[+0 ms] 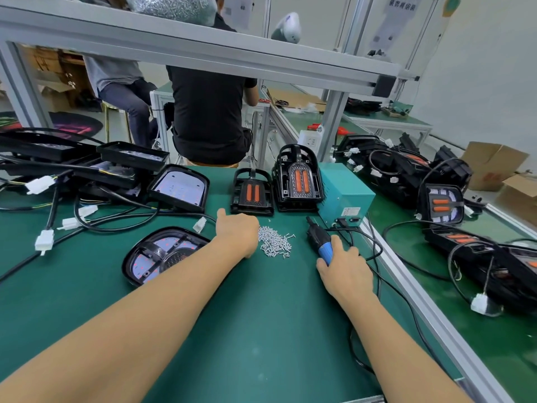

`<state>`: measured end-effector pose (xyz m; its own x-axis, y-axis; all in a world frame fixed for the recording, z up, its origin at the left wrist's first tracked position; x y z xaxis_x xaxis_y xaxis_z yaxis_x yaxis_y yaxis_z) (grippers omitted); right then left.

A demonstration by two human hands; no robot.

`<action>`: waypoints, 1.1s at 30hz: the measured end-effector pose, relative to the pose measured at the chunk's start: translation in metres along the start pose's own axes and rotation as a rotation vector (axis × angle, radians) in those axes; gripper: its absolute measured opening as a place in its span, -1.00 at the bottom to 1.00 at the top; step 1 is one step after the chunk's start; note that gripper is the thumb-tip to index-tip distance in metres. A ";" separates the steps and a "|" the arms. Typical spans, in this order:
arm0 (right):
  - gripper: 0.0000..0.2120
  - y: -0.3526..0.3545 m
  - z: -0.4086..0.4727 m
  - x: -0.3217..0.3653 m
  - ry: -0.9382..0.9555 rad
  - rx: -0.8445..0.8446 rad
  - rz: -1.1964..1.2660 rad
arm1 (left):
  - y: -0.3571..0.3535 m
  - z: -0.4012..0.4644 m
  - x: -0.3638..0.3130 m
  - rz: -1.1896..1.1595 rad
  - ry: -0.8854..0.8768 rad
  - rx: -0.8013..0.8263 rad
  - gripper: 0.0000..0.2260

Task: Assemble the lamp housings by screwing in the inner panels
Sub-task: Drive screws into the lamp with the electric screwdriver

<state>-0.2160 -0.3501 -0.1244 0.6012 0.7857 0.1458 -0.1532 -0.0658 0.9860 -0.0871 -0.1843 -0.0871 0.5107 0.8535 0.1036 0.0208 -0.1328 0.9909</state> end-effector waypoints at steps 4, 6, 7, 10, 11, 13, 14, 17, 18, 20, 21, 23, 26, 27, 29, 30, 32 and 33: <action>-0.49 0.000 0.000 0.000 0.002 0.005 -0.002 | -0.002 -0.001 0.001 -0.013 0.015 -0.008 -0.73; -0.49 0.000 0.000 0.000 0.002 0.008 -0.012 | -0.002 -0.001 0.000 -0.006 -0.010 -0.014 -0.76; -0.48 -0.001 0.000 0.000 0.002 0.011 -0.015 | -0.001 -0.002 -0.001 0.003 -0.028 -0.012 -0.77; -0.48 -0.001 0.001 -0.001 -0.005 0.026 -0.020 | 0.001 -0.004 -0.002 -0.027 -0.069 -0.008 -0.78; -0.48 -0.002 0.001 -0.002 -0.011 0.031 -0.012 | 0.005 -0.005 -0.002 -0.089 -0.074 -0.032 -0.79; -0.48 0.001 0.005 -0.004 -0.042 0.073 0.033 | 0.015 -0.009 0.003 -0.324 -0.069 -0.090 -0.86; -0.49 0.004 0.009 -0.007 -0.067 0.118 0.066 | 0.020 -0.012 0.008 -0.492 -0.065 -0.106 -0.88; -0.63 0.014 0.021 -0.012 -0.124 0.285 0.123 | 0.030 -0.030 0.028 -1.057 -0.081 -0.123 -0.88; -0.65 0.016 0.023 -0.014 -0.123 0.320 0.148 | 0.030 -0.037 0.035 -1.213 -0.087 -0.127 -0.89; -0.71 0.017 0.027 -0.016 -0.153 0.366 0.354 | 0.028 -0.052 0.051 -1.429 -0.071 -0.128 -0.91; -0.74 0.018 0.027 -0.017 -0.198 0.389 0.526 | 0.026 -0.058 0.058 -1.516 -0.047 -0.127 -0.92; -0.79 0.024 0.025 -0.016 -0.297 0.445 0.860 | 0.018 -0.070 0.072 -1.676 0.018 -0.130 -0.89; -0.80 0.044 0.019 0.001 -0.320 0.535 1.294 | 0.009 -0.082 0.085 -1.825 0.063 -0.126 -0.87; -0.73 0.054 0.016 0.010 -0.298 0.537 1.442 | 0.007 -0.086 0.087 -1.856 0.066 -0.121 -0.86; -0.65 0.074 0.012 0.030 -0.212 0.471 1.710 | 0.005 -0.090 0.089 -1.910 0.065 -0.117 -0.80; -0.66 0.084 0.009 0.039 -0.167 0.414 1.839 | 0.003 -0.092 0.090 -1.931 0.065 -0.120 -0.78; -0.79 0.102 0.002 0.057 -0.116 0.326 2.070 | 0.001 -0.096 0.091 -1.959 0.061 -0.133 -0.83; -0.86 0.109 -0.002 0.065 -0.101 0.295 2.148 | -0.001 -0.098 0.091 -1.963 0.057 -0.142 -0.88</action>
<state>-0.1950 -0.3045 -0.0078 -0.2505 -0.6270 0.7376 -0.3793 -0.6374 -0.6707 -0.1251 -0.0572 -0.0704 -0.1506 -0.2391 -0.9592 0.3682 0.8870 -0.2789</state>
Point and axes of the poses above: each hand's wrist, its own z-axis towards the middle knuckle, its own y-axis out of the back of the hand, x = y × z, the point moved 3 cm from there along z, towards the middle knuckle
